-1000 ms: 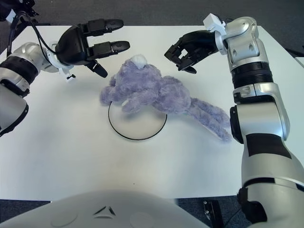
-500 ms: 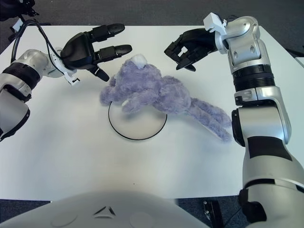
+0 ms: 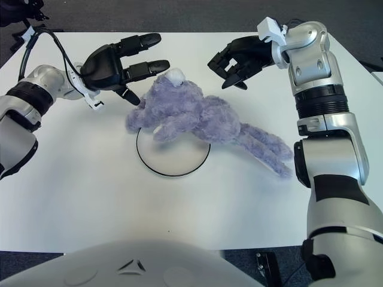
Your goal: Put the doll into the plate.
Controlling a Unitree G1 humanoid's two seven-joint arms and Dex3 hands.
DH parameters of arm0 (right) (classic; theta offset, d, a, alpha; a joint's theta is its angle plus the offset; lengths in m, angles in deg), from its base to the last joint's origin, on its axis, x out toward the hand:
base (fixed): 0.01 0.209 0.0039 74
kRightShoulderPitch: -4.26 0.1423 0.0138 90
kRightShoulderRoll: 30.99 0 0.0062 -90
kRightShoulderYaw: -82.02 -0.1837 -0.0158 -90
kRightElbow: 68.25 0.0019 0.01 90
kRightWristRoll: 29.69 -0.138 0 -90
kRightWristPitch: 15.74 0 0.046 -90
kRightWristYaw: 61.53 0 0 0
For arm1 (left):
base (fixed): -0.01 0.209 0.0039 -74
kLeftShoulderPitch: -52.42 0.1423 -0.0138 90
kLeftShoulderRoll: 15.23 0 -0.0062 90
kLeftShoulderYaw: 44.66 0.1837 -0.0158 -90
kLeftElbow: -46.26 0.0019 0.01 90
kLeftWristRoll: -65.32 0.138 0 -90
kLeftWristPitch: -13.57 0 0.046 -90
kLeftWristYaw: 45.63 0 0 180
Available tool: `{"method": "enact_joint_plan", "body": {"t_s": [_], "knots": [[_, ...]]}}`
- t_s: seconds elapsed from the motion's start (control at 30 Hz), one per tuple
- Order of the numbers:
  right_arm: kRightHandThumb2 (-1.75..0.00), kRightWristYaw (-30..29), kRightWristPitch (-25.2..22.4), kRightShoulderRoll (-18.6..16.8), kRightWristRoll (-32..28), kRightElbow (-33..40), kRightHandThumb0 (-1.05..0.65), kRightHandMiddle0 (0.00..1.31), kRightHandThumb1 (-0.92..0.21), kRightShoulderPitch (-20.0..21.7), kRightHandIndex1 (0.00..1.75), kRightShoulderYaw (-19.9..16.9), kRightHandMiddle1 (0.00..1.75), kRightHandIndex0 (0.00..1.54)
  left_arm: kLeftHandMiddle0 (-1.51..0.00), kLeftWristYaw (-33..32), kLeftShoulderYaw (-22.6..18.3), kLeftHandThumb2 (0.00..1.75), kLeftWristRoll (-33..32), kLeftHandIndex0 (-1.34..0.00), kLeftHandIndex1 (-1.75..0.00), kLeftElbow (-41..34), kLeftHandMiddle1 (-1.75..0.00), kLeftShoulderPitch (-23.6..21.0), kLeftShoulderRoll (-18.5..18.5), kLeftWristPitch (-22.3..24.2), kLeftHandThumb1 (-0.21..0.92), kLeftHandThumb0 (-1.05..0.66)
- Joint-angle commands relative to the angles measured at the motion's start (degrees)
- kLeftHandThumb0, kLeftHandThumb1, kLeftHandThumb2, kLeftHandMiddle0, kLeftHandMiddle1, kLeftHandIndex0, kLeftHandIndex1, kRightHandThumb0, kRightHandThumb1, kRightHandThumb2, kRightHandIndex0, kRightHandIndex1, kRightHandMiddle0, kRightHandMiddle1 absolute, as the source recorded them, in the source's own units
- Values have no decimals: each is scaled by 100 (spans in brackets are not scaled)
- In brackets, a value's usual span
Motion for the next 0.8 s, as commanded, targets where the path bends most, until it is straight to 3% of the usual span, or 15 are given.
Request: {"method": "enact_joint_plan", "body": {"t_s": [0.0,0.77], "knots": [[0,-61,8,71,-104,100,-26,82,-87,-107,175,-102,175,96,-26,-106,25,39,-32,-27,0,-66,-1,89,43,-37,92,-76],[0,-276,54,161,-257,323,-33,85,-83,-347,175,-385,175,98,-30,-179,-13,32,-152,-32,-2,-155,-2,175,77,-324,92,-79]]}}
